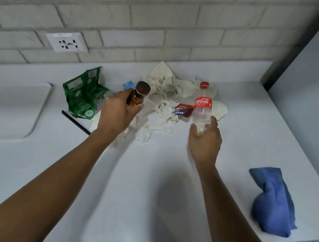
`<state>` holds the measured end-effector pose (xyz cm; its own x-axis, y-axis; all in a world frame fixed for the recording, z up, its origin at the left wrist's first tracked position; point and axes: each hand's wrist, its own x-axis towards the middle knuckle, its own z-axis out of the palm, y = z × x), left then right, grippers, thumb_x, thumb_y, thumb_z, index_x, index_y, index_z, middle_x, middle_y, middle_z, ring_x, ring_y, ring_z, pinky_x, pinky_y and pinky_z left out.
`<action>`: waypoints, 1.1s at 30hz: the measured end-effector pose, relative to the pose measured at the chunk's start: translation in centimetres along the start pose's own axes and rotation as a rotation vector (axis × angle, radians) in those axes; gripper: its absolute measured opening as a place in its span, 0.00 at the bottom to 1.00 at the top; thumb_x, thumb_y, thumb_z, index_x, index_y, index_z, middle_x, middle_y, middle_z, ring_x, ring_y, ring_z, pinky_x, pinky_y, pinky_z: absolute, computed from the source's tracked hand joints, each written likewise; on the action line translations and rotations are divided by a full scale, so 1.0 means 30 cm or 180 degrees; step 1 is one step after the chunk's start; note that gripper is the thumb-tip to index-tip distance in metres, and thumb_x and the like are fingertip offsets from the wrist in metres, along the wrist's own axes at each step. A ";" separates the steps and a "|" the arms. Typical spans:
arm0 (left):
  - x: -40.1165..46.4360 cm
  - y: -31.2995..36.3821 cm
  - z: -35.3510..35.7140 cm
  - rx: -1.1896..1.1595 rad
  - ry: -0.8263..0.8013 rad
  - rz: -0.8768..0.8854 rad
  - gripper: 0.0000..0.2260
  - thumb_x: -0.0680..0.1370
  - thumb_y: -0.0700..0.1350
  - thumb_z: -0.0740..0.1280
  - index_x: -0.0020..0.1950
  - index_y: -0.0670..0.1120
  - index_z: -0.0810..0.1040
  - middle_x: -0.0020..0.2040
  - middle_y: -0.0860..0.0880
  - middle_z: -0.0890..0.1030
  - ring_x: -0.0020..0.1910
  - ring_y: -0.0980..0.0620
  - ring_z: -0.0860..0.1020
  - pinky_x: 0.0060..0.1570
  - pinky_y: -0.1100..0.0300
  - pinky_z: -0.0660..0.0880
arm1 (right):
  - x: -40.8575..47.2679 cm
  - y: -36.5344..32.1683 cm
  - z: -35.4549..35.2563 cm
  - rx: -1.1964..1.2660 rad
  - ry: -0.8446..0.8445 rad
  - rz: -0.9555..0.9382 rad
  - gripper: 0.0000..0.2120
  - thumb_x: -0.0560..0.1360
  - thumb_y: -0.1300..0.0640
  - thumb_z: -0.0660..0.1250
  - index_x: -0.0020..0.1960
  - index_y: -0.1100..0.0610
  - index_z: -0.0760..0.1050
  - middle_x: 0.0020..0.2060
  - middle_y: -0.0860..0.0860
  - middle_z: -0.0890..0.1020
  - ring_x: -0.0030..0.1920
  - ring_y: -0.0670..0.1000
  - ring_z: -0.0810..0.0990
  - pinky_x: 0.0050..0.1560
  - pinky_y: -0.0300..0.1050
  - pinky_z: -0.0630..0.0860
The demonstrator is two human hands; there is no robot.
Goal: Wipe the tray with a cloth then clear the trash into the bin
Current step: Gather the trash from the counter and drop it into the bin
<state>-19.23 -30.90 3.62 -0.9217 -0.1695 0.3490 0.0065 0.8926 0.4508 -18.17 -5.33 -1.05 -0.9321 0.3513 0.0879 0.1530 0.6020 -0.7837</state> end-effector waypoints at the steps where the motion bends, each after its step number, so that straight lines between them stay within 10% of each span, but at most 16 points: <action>1: -0.009 0.010 -0.024 -0.0260 0.0093 -0.0037 0.20 0.75 0.57 0.71 0.61 0.48 0.78 0.49 0.47 0.84 0.42 0.49 0.80 0.42 0.59 0.73 | -0.023 -0.013 -0.017 0.0091 0.0052 -0.0008 0.31 0.76 0.47 0.68 0.74 0.55 0.63 0.60 0.56 0.79 0.60 0.56 0.77 0.60 0.51 0.76; 5: -0.096 0.091 -0.137 -0.0983 0.0187 0.0006 0.21 0.73 0.60 0.70 0.63 0.53 0.78 0.48 0.60 0.80 0.44 0.61 0.77 0.43 0.74 0.67 | -0.181 -0.086 -0.074 0.0645 0.0201 0.0016 0.30 0.75 0.47 0.69 0.73 0.49 0.63 0.61 0.51 0.78 0.59 0.51 0.77 0.59 0.47 0.76; 9: -0.236 0.201 -0.185 -0.1497 -0.0299 0.0128 0.22 0.70 0.62 0.71 0.62 0.57 0.78 0.51 0.60 0.82 0.46 0.63 0.80 0.49 0.67 0.75 | -0.371 -0.108 -0.124 0.0995 0.0346 0.0213 0.29 0.74 0.47 0.71 0.71 0.44 0.64 0.64 0.45 0.76 0.56 0.43 0.77 0.49 0.28 0.70; 24: -0.973 0.659 0.031 -0.2283 -0.2220 0.0787 0.24 0.69 0.63 0.74 0.62 0.65 0.71 0.52 0.71 0.77 0.47 0.74 0.75 0.48 0.75 0.69 | -1.069 0.399 -0.517 0.0835 0.1511 0.0912 0.24 0.75 0.53 0.72 0.68 0.48 0.69 0.59 0.43 0.80 0.54 0.42 0.81 0.52 0.42 0.81; 29: -1.174 0.729 0.210 -0.1928 -0.2620 0.0893 0.19 0.70 0.60 0.76 0.56 0.67 0.70 0.46 0.73 0.76 0.47 0.77 0.75 0.42 0.79 0.69 | -1.199 0.651 -0.578 0.0735 0.1331 0.1435 0.23 0.74 0.51 0.71 0.67 0.44 0.69 0.56 0.40 0.79 0.52 0.38 0.79 0.45 0.22 0.72; 33: -1.330 0.733 0.399 -0.1428 -0.2823 0.0625 0.21 0.67 0.60 0.78 0.56 0.61 0.74 0.47 0.66 0.79 0.41 0.74 0.76 0.36 0.82 0.65 | -1.235 0.896 -0.592 0.0516 0.0755 0.2189 0.25 0.74 0.50 0.71 0.68 0.49 0.68 0.58 0.49 0.79 0.53 0.48 0.79 0.49 0.36 0.76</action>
<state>13.04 0.47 -10.22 -0.8431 0.4977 -0.2038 0.1658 0.6010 0.7819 26.29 10.55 -14.45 -0.5448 0.7670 -0.3390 0.6087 0.0836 -0.7889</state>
